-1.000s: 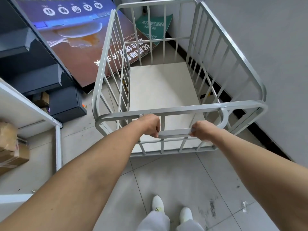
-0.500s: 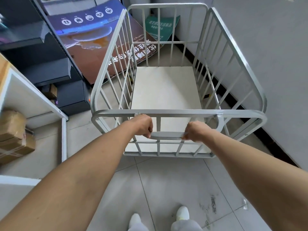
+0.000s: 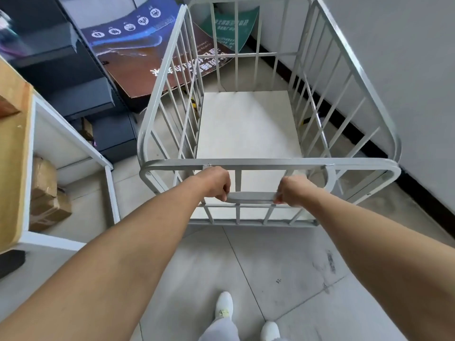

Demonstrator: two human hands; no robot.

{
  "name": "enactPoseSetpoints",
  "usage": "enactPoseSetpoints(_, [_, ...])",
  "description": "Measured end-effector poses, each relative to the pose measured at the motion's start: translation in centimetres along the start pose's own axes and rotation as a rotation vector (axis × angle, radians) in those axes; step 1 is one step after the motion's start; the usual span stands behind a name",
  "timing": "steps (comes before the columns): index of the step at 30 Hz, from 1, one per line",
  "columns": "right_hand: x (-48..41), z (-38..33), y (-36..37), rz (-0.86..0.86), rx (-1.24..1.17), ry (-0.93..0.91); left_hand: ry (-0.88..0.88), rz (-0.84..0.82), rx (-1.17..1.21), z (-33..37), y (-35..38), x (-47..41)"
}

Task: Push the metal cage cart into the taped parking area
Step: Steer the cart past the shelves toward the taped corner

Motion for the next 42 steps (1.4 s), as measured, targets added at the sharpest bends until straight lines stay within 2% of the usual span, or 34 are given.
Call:
enactPoseSetpoints(5, [2.6,-2.3,2.2,0.027,-0.061,-0.027,-0.052,-0.031,-0.042,-1.2,1.8,2.8])
enactPoseSetpoints(14, [4.7,-5.0,4.8,0.029,-0.117,-0.041,-0.087,0.025,-0.006,-3.0,3.9,6.3])
enactPoseSetpoints(21, [5.1,-6.2,5.3,0.041,-0.121,0.025,-0.030,0.046,0.015,-4.1,4.3,7.0])
enactPoseSetpoints(32, [5.7,-6.5,5.6,0.063,-0.160,0.117,0.098,0.033,-0.083,-4.2,3.7,6.7])
enactPoseSetpoints(42, [5.2,-5.3,5.2,0.120,-0.179,0.162,0.126,0.046,-0.095,-3.1,3.4,5.9])
Point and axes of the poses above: each hand's wrist, its own x-axis away from the middle knuckle, its own y-axis out of the palm, z = x × y, the point moved 4 cm from there along -x, towards the middle knuckle, and after that the axes turned 5 degrees about -z, right-handed, at the moved point
